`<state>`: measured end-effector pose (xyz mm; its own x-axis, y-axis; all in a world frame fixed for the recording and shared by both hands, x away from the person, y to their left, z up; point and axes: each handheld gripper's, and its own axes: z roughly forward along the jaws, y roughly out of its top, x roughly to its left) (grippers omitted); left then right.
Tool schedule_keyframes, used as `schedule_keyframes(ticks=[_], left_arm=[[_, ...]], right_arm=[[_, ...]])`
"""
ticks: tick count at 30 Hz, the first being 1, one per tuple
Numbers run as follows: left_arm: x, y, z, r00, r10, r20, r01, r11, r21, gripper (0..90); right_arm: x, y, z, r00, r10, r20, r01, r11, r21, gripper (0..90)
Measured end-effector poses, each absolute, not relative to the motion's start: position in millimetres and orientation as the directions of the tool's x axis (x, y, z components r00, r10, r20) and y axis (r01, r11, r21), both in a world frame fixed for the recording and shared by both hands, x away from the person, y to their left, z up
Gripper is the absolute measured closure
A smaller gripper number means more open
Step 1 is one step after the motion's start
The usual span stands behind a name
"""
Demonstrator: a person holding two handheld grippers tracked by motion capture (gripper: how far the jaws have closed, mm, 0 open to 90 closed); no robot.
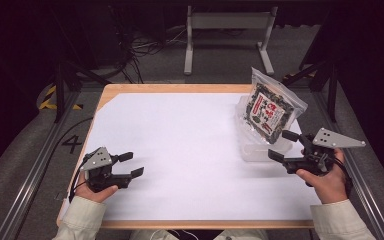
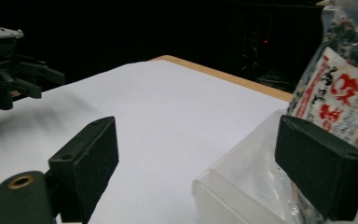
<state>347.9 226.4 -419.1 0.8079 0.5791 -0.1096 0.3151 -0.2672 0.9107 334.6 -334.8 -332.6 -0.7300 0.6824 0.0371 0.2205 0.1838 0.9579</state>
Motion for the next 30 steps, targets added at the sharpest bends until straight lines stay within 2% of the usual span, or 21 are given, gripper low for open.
schedule_keyframes(ticks=[22, 30], left_arm=[[346, 229, -423, 0.807, 0.573, -0.143, 0.319, -0.219, 0.922, 30.1], [344, 226, -423, 0.829, 0.541, -0.139, 0.299, -0.22, 0.929, 29.4]], right_arm=[[332, -299, -389, -0.804, 0.594, 0.032, 0.186, 0.2, 0.962, 12.6], [330, -292, -414, -0.801, 0.599, 0.015, 0.178, 0.214, 0.961, 14.0]])
